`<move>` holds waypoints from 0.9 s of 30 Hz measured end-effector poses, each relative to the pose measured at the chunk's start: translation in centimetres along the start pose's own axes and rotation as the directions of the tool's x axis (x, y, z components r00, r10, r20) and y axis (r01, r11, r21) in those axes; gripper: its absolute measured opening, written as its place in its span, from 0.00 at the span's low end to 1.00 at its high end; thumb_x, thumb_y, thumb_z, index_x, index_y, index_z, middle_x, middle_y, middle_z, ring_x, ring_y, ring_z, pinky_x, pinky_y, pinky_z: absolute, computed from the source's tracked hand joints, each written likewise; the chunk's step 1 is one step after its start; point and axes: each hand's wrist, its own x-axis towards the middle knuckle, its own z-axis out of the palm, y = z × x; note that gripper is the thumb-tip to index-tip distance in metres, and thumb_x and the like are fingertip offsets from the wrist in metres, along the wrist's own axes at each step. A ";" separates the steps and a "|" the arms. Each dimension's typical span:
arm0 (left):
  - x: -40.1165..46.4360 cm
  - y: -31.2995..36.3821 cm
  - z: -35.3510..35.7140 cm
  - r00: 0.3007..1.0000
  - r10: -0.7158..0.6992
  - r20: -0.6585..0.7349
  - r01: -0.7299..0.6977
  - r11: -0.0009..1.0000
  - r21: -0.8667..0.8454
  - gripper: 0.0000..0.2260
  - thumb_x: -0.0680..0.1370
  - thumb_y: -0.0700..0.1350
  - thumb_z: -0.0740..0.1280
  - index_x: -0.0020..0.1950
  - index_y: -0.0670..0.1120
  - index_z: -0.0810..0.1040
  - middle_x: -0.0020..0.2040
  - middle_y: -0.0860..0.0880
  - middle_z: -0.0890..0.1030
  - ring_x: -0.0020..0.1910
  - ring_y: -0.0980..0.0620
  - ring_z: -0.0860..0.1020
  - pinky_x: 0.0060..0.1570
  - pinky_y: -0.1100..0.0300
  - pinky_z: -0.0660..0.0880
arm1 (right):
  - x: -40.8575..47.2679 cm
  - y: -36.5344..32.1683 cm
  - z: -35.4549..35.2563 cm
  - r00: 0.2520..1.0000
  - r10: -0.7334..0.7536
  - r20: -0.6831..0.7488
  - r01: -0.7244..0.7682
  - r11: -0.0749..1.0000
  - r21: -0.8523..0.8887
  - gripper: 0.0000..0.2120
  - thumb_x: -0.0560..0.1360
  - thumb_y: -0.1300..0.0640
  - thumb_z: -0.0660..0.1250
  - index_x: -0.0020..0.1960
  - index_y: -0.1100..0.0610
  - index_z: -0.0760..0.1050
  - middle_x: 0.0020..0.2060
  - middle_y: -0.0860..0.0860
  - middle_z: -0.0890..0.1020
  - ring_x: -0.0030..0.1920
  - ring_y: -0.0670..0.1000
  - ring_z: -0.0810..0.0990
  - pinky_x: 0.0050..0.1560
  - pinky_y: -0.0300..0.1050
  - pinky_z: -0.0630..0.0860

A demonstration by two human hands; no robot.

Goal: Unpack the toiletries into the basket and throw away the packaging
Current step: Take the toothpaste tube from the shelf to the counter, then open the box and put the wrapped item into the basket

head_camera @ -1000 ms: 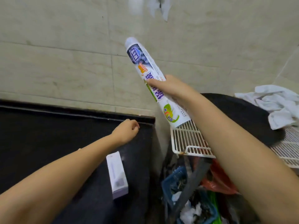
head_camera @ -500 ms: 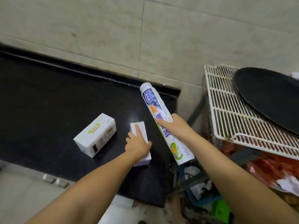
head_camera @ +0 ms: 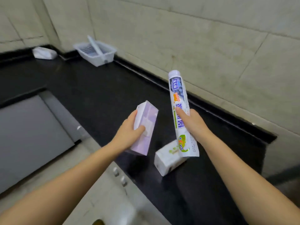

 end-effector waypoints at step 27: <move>28.7 -24.5 -36.2 0.977 -0.169 0.131 0.111 0.923 0.369 0.34 0.67 0.57 0.59 0.72 0.57 0.54 0.57 0.49 0.71 0.55 0.49 0.72 0.49 0.56 0.70 | 25.9 -17.5 38.7 0.985 0.100 0.141 -0.087 0.991 -0.097 0.25 0.69 0.35 0.64 0.52 0.55 0.72 0.45 0.53 0.82 0.39 0.50 0.82 0.32 0.41 0.73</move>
